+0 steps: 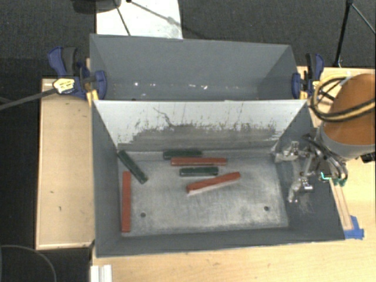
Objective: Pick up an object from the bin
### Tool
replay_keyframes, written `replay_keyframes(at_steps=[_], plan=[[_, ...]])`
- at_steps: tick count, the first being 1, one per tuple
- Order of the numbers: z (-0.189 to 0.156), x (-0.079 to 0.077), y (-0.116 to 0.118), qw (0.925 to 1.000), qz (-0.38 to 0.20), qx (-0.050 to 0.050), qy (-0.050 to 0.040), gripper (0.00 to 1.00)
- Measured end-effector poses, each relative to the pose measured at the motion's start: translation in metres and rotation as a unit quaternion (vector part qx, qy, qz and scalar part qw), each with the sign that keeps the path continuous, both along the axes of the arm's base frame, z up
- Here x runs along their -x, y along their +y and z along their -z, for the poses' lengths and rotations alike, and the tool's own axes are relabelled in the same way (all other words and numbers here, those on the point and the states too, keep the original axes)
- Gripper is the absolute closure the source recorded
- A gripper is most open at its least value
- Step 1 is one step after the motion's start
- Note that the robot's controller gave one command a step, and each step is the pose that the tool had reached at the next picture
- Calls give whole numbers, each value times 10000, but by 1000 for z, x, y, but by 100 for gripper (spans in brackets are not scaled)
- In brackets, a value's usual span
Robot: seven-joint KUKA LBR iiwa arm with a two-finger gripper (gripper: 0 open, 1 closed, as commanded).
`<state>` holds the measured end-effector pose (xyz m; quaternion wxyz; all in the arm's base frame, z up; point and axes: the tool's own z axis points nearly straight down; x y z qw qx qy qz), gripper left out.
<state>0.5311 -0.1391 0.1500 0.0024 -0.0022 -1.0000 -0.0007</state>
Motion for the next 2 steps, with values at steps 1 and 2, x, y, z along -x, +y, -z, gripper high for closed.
replay_keyframes(at_steps=[1,2], plan=[[-4,-2,0,10000,-21,10,-38,0],[23,-16,50,9995,-327,14,-42,0]])
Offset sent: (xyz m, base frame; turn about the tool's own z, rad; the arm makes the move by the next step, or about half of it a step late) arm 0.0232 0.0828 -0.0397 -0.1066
